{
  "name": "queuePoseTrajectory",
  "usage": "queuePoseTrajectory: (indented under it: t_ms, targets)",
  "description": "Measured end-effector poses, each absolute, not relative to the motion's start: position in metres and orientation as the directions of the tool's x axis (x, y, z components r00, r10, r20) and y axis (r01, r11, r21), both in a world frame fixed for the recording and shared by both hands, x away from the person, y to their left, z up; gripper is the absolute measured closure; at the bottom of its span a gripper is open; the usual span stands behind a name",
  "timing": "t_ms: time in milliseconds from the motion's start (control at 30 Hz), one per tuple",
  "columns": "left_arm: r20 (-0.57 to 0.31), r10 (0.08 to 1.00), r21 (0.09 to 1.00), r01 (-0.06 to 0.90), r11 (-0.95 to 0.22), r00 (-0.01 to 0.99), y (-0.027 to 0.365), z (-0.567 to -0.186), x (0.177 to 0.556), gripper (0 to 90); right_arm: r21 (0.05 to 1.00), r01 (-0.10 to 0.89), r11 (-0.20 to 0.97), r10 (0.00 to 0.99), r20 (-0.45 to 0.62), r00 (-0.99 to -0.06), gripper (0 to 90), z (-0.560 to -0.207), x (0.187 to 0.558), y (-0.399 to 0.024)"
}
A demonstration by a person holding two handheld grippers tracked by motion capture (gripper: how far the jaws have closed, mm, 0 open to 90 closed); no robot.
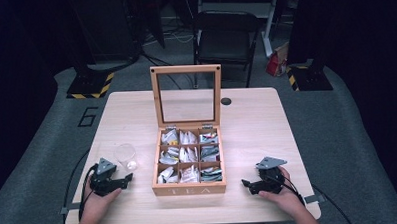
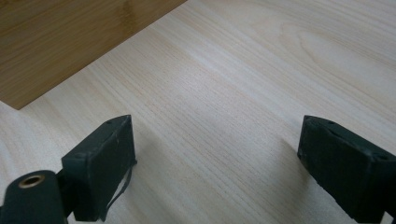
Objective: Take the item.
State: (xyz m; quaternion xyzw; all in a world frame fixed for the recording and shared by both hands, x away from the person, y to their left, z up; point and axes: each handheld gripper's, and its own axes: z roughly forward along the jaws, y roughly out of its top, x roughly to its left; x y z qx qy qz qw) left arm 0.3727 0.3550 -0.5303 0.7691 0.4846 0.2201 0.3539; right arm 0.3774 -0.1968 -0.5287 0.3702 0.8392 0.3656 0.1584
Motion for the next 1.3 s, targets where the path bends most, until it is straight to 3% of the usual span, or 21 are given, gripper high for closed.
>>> queuePoseTrajectory:
  t_ms: [833,1300]
  targets:
    - [-0.002,0.902,0.738,0.609,-0.291,0.433,0.354,-0.527,0.371,24.3,0.733,0.503,0.457,0.737,0.004,-0.676,10.3,-0.529,0.377,-0.197]
    - [-0.023,0.916,0.775,0.585,-0.237,0.401,0.358,-0.505,0.362,27.7,0.735,0.503,0.455,0.739,0.003,-0.674,10.3,-0.529,0.377,-0.197]
